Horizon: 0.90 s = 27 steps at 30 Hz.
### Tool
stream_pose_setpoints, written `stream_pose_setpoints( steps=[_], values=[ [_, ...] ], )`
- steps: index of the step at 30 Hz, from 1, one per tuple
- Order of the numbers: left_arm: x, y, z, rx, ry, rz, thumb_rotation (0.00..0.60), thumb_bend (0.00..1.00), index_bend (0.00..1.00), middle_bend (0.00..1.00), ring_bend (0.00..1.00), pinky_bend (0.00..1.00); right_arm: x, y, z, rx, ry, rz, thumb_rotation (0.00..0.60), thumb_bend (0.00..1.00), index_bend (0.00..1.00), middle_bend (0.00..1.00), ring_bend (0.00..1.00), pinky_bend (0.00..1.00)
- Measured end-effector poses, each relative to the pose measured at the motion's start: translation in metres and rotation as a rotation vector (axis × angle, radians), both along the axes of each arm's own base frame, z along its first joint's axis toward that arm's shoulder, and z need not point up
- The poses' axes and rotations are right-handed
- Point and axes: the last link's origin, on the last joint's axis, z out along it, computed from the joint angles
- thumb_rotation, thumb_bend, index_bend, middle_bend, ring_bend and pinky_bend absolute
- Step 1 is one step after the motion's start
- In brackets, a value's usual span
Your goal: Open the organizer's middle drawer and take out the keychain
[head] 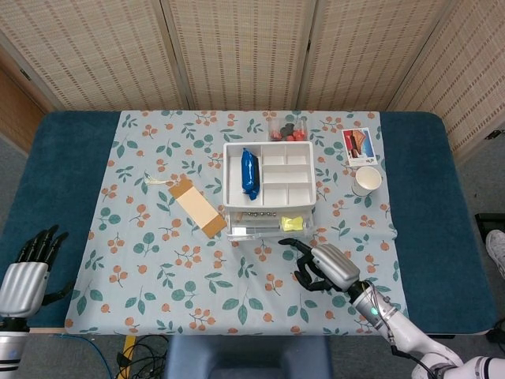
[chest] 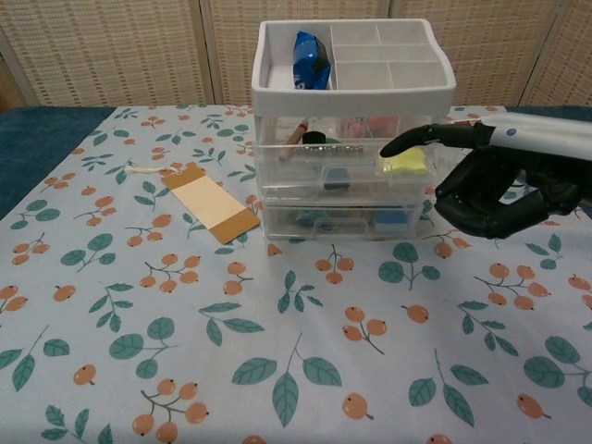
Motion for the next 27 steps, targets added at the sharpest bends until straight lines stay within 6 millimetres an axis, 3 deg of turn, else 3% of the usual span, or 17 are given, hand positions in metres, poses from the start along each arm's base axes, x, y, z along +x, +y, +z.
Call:
stream_pose_setpoints(
  steps=[15,23,27],
  values=[
    [0.000,0.001,-0.001,-0.005,0.002,0.006,0.600,0.21,0.10,0.04,0.02,0.11,-0.008,-0.030,0.007,-0.061,0.106,-0.066,0.600,0.55,0.12,0.78,0.88,0.92],
    [0.000,0.001,-0.002,-0.007,0.003,0.005,0.600,0.21,0.10,0.04,0.02,0.11,-0.008,-0.033,0.005,-0.056,0.128,-0.060,0.600,0.55,0.12,0.79,0.88,0.92],
    [0.000,0.002,-0.002,-0.008,0.004,0.005,0.600,0.21,0.10,0.04,0.02,0.11,-0.009,-0.030,0.006,-0.051,0.137,-0.061,0.600,0.55,0.19,0.79,0.88,0.92]
  ],
)
